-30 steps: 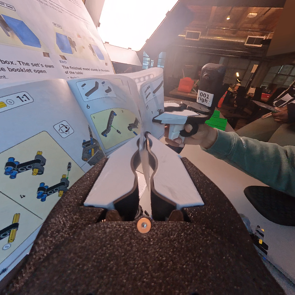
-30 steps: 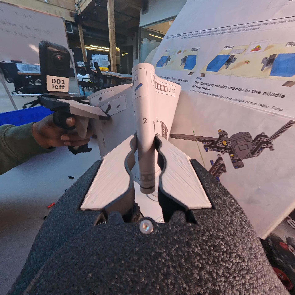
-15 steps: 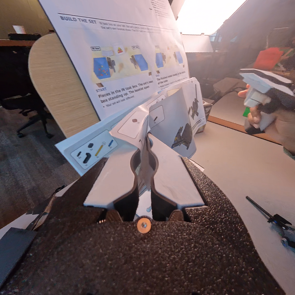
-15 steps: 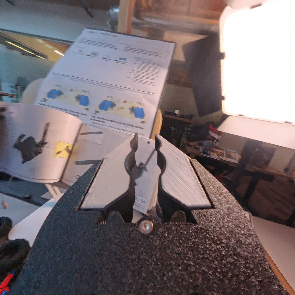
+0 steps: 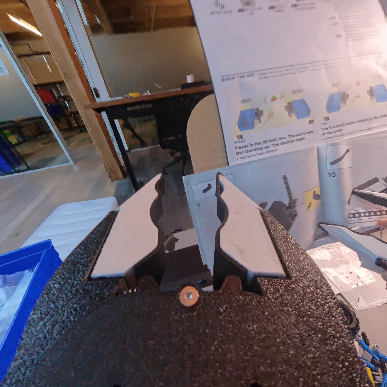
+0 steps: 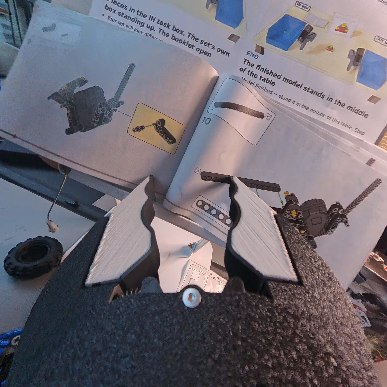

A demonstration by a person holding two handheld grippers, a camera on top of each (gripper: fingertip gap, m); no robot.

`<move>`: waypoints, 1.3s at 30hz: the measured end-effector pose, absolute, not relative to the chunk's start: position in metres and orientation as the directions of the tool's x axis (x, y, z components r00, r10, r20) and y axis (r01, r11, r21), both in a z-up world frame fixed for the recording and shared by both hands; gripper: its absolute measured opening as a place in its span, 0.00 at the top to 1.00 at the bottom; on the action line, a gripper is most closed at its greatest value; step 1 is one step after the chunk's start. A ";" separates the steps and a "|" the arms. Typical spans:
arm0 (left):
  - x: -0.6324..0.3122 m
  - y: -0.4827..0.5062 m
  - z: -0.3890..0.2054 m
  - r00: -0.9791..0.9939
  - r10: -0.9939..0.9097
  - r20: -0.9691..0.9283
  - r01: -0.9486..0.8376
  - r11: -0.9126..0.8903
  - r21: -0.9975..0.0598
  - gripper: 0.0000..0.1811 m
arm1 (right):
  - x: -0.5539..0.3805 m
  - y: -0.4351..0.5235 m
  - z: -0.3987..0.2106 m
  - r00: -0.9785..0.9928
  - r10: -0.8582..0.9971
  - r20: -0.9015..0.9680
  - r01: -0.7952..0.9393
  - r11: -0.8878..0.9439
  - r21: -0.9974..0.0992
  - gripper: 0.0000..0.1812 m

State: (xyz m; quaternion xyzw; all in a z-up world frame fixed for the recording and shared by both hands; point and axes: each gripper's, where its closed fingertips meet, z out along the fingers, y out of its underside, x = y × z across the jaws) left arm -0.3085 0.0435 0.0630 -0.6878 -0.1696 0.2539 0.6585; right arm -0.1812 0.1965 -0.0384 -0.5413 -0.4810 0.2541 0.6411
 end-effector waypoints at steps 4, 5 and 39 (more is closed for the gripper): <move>-0.230 0.074 0.053 0.943 0.317 -0.098 -0.098 -0.016 -0.995 0.82 | -0.184 0.196 -0.038 0.412 0.845 0.342 0.176 0.294 -0.939 0.59; -0.206 0.091 0.038 0.970 0.214 -0.114 -0.104 -0.054 -0.993 0.86 | -0.185 0.195 -0.039 0.398 0.853 0.337 0.180 0.288 -0.941 0.57; -0.173 0.204 -0.049 0.898 0.180 -0.402 -0.302 -0.413 -0.859 1.00 | -0.076 0.250 -0.064 0.349 0.915 0.203 0.114 0.174 -0.978 0.79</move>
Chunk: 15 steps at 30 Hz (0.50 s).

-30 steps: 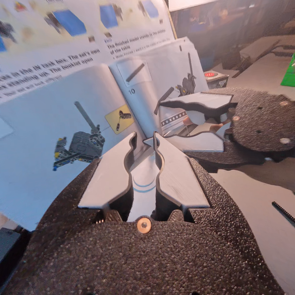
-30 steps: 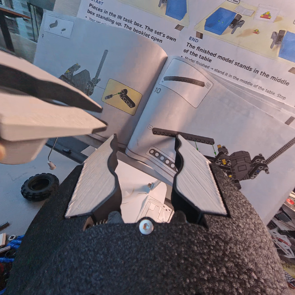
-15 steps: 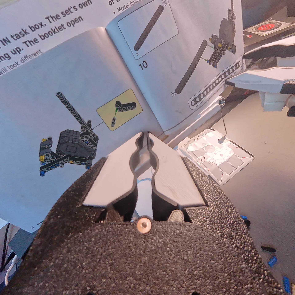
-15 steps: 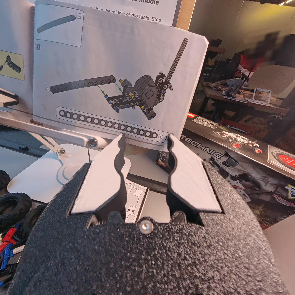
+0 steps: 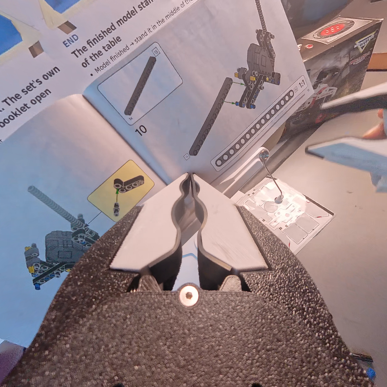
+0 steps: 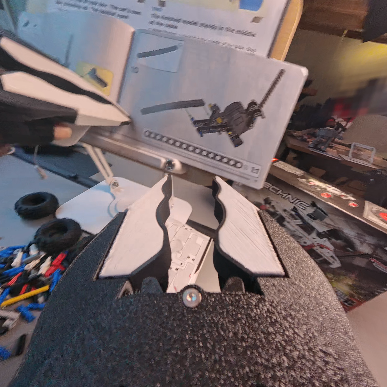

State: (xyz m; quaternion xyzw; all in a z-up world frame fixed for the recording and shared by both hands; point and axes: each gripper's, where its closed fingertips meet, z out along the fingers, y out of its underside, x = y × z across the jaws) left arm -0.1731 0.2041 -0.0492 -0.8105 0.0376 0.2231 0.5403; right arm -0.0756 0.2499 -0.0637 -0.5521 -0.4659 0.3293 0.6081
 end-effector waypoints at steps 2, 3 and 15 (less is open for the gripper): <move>-0.174 0.206 -0.050 0.882 0.192 -0.430 -0.320 -0.427 -0.846 1.00 | -0.091 0.227 -0.094 0.259 0.935 0.240 0.216 0.187 -0.958 0.76; -0.174 0.206 -0.050 0.873 0.197 -0.446 -0.328 -0.439 -0.837 1.00 | -0.100 0.224 -0.109 0.245 0.932 0.266 0.272 0.197 -0.942 0.74; -0.176 0.204 -0.053 0.792 0.225 -0.567 -0.398 -0.515 -0.759 1.00 | -0.097 0.270 -0.036 0.288 0.050 0.956 0.596 0.772 -0.220 0.94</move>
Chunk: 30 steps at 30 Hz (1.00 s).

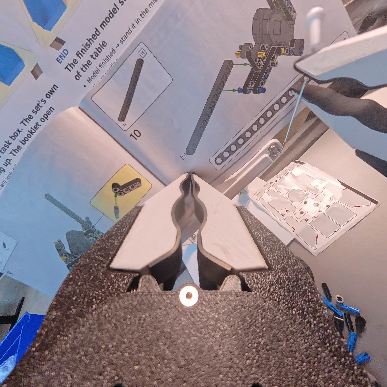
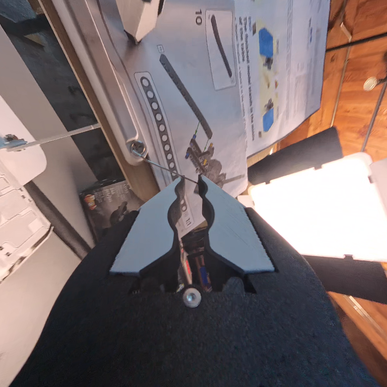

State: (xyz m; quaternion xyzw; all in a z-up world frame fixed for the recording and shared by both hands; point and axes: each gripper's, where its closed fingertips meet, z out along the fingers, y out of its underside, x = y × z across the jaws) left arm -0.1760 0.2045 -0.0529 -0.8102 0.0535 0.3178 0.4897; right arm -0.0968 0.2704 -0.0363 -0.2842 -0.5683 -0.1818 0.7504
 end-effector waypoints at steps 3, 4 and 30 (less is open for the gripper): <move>-0.176 0.203 -0.053 0.780 0.216 -0.587 -0.423 -0.510 -0.749 1.00 | -0.115 0.266 -0.027 0.224 -0.019 0.974 0.562 0.820 -0.113 0.93; -0.177 0.203 -0.053 0.784 0.212 -0.583 -0.423 -0.506 -0.752 1.00 | -0.116 0.268 -0.027 0.217 -0.007 0.976 0.548 0.828 -0.116 0.93; -0.240 0.115 -0.044 0.869 0.309 -0.387 -0.307 -0.277 -0.911 0.95 | -0.081 0.270 -0.014 0.392 0.812 0.432 0.080 0.438 -0.895 0.90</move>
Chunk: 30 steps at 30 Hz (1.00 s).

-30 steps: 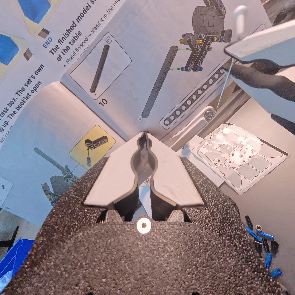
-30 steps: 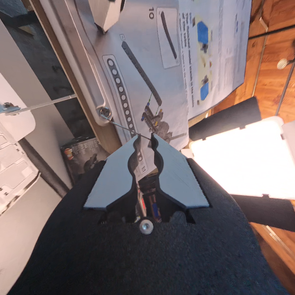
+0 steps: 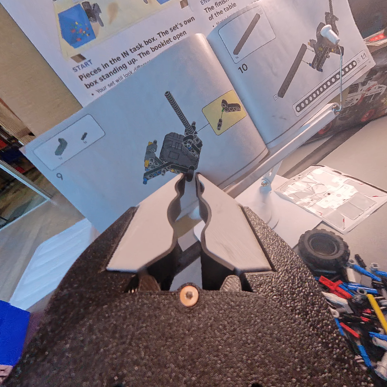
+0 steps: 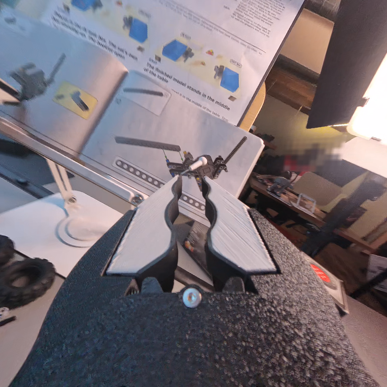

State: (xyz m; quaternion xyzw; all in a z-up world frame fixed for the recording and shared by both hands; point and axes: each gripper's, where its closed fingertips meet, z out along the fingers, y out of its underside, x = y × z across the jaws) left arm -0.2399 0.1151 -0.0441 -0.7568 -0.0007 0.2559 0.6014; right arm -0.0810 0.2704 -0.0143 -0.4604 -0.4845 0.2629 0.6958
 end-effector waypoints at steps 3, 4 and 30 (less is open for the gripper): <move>-0.230 0.104 -0.043 0.907 0.312 -0.282 -0.220 -0.219 -0.950 0.93 | -0.097 0.244 -0.009 0.305 0.896 0.324 0.007 0.338 -0.941 0.86; -0.226 0.100 -0.043 0.913 0.313 -0.261 -0.204 -0.203 -0.958 0.92 | -0.105 0.238 -0.011 0.284 0.908 0.307 0.010 0.317 -0.948 0.84; 0.045 -0.046 -0.190 0.855 -0.481 0.195 -0.117 -0.545 -0.830 0.79 | 0.122 0.033 -0.164 -0.550 0.781 0.297 0.334 0.531 -0.779 0.83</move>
